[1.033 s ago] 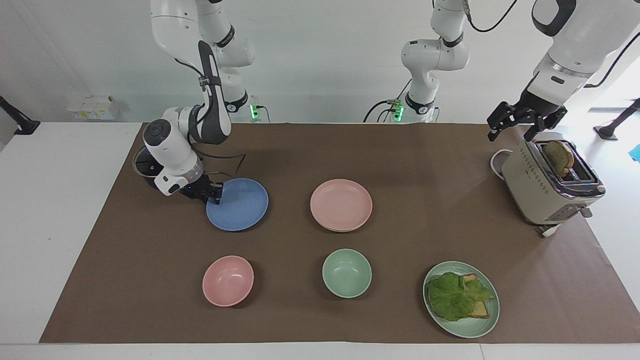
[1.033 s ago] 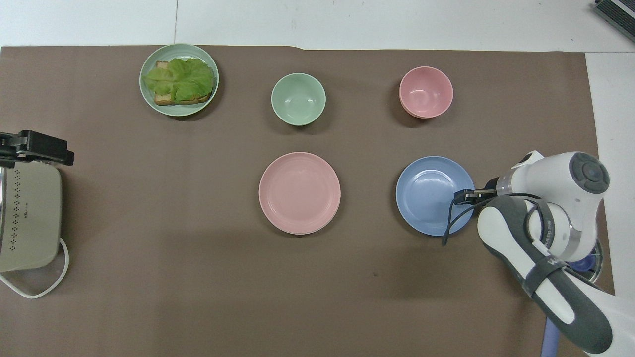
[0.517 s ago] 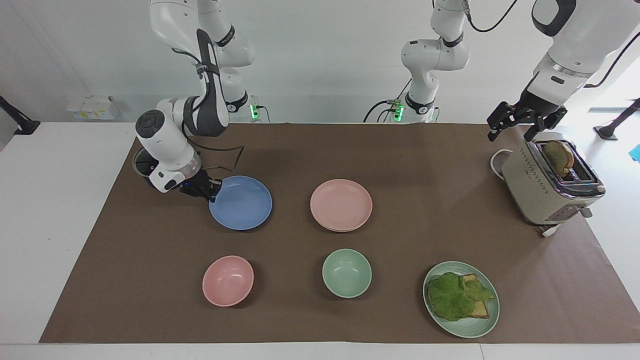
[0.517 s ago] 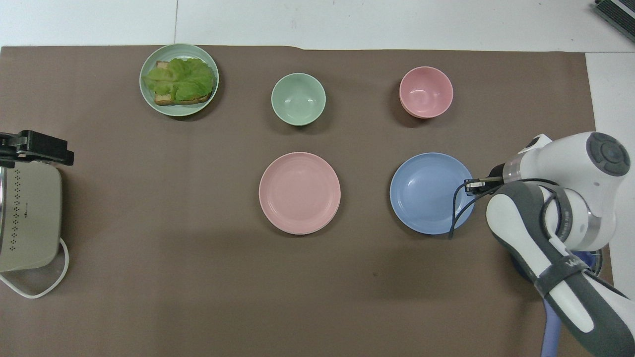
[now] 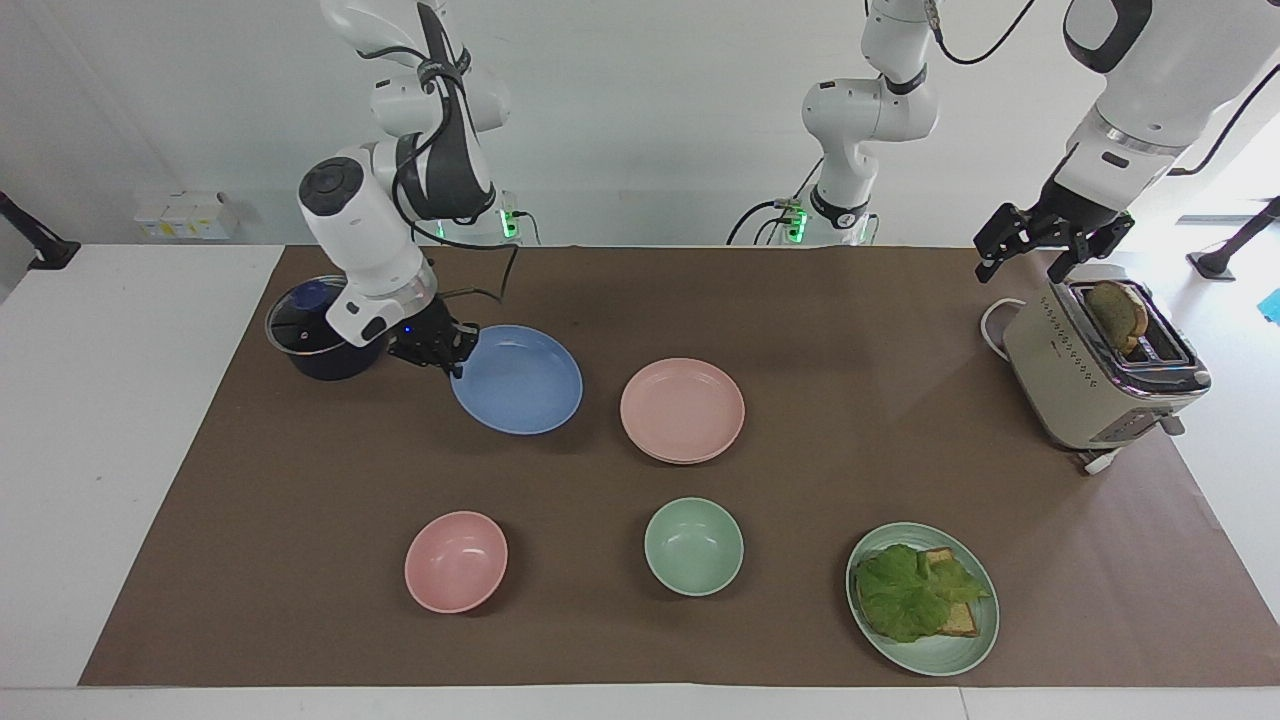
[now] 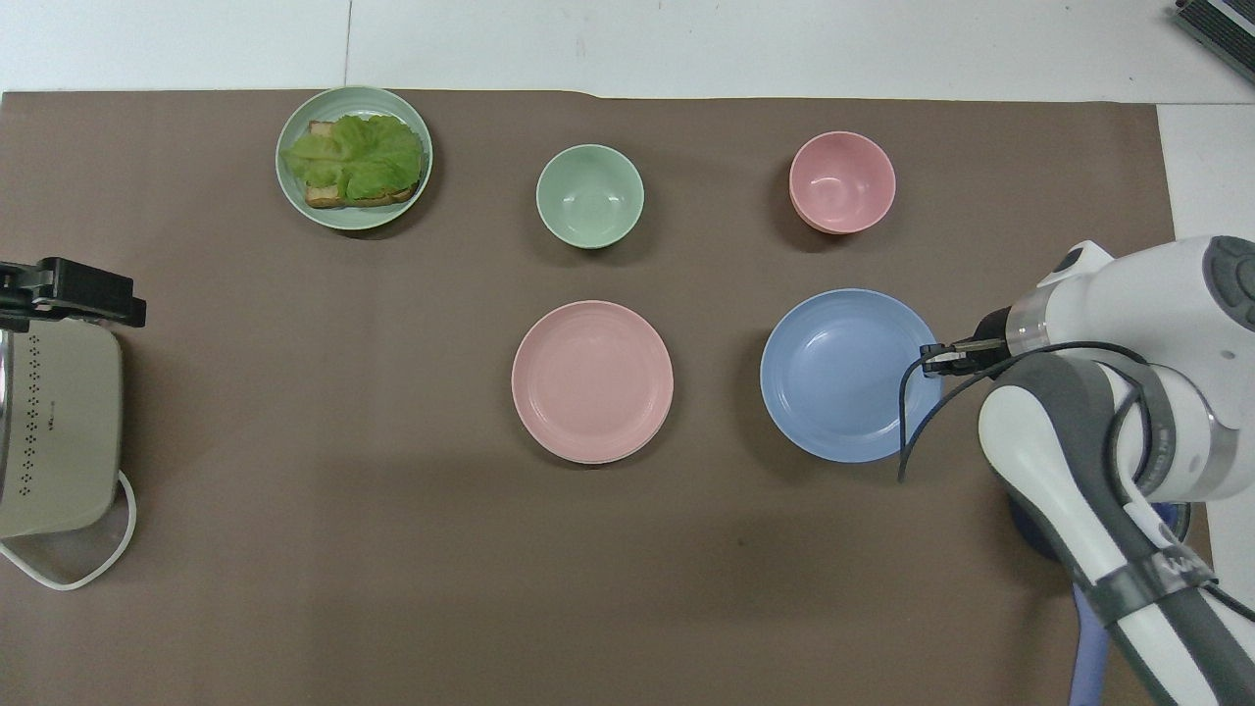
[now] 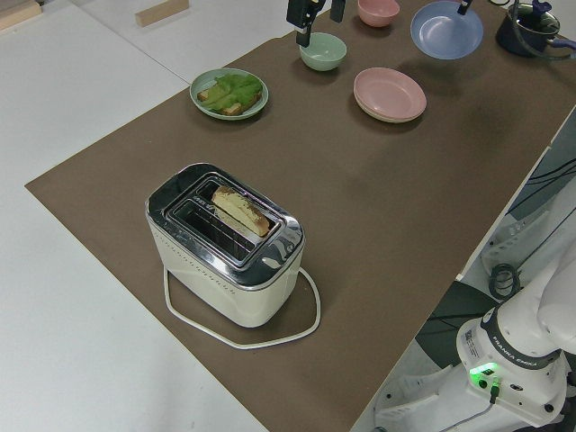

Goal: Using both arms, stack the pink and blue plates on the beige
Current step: 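Grasp the blue plate rim with the right gripper and lift, then carry the blue plate onto the pink plate and release it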

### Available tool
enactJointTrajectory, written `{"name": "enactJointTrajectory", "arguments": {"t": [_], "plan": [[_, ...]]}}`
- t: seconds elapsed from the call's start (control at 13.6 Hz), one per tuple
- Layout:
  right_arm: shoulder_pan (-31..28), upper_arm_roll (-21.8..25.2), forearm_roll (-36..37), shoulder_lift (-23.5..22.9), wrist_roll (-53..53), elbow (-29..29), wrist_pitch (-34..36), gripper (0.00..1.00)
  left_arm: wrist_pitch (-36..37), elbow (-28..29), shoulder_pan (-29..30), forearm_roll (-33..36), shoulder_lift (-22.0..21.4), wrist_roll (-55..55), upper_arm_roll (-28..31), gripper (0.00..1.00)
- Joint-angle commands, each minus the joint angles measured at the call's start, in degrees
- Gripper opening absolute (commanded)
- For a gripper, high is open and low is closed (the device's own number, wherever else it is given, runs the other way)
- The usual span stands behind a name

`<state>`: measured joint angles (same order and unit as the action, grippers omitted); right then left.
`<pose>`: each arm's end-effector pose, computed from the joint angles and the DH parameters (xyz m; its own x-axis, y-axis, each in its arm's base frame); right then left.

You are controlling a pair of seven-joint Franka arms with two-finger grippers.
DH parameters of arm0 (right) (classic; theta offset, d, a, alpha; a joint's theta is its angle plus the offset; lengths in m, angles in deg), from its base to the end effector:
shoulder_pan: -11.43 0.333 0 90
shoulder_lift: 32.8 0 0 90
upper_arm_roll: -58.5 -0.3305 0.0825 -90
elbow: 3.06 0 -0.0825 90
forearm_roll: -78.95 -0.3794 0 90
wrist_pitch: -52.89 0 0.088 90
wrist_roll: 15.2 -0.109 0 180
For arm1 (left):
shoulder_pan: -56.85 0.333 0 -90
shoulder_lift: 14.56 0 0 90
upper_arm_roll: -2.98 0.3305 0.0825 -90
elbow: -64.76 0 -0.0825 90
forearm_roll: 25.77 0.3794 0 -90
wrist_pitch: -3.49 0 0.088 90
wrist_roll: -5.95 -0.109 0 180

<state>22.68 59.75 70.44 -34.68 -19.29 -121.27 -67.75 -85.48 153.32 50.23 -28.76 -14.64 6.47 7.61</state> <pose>0.5426 0.1031 0.4341 0.9996 0.0283 -0.0043 0.0275 -0.9915 -0.1274 0.5475 -0.0248 0.6481 0.9996 -0.0266 0.0081 -0.0270 -0.9983 0.0523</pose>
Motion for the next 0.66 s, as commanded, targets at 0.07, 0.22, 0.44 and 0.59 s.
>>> {"name": "enactJointTrajectory", "arguments": {"t": [0.07,0.22,0.44,0.59], "plan": [[5.96,-0.47,-2.81,-0.05,-8.29,1.05,-2.22,0.00,0.82,0.12,0.03,1.06,-0.37,-0.52,-0.15,1.00],[9.38,-0.47,-7.02,-1.10,-10.58,1.31,-4.06,0.00,0.82,0.12,0.03,1.06,-0.37,-0.52,-0.15,1.00],[14.49,-0.55,-7.39,-3.65,-18.13,1.31,-9.25,0.00,0.82,0.12,0.03,0.97,-0.37,-0.52,-0.15,1.00],[16.08,-0.55,-7.48,-5.41,-19.03,1.23,-11.97,0.00,0.82,0.12,0.03,1.06,-0.37,-0.52,-0.15,1.00]]}}
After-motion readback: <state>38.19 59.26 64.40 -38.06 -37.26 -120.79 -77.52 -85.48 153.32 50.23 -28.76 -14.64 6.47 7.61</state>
